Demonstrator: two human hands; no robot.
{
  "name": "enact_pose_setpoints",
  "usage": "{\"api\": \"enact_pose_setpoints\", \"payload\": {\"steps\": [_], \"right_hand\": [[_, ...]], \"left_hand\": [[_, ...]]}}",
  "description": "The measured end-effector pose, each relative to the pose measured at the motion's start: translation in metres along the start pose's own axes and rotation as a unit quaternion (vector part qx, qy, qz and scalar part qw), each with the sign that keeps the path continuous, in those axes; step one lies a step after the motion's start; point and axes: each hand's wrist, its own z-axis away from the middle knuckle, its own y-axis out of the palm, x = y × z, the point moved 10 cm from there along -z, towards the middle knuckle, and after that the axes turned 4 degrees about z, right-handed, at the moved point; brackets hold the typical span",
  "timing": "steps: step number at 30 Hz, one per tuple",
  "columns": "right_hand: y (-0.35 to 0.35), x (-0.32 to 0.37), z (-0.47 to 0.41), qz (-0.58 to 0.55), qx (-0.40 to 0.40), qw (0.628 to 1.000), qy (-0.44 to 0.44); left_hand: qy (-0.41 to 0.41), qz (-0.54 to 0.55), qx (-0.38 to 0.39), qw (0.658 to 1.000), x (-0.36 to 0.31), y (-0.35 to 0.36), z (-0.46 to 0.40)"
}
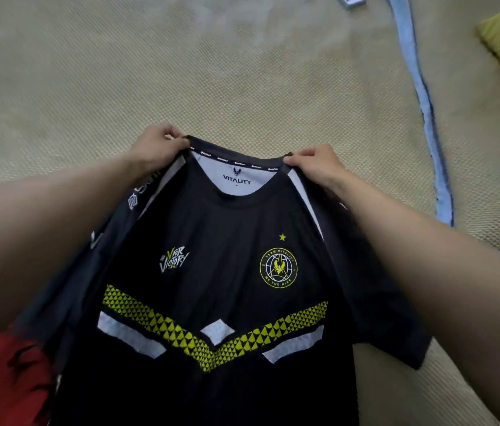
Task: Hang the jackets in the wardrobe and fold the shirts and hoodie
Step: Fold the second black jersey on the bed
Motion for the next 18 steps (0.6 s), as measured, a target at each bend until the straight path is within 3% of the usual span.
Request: {"api": "enact_pose_setpoints", "payload": {"steps": [3,9,13,16,18], "right_hand": [[0.01,0.011,-0.011,-0.011,-0.027,0.999,-0.022],[0.019,0.004,-0.012,0.003,-0.053,0.999,-0.008],[0.026,0.062,0.029,0.163,-0.122,0.966,-0.159],[0.087,0.122,0.071,0.172,-0.02,0.942,-0.286],[0.132,0.155,0.099,0.176,0.049,0.923,-0.338]], "left_hand": [[-0.004,0.033,-0.012,0.999,0.013,-0.008,-0.004],[-0.041,-0.053,0.062,0.996,0.048,-0.046,0.021],[-0.13,-0.088,0.191,0.969,0.093,-0.073,0.059],[-0.156,-0.124,0.271,0.942,0.12,-0.08,0.088],[-0.137,-0.086,0.258,0.952,0.117,-0.084,0.096]]}}
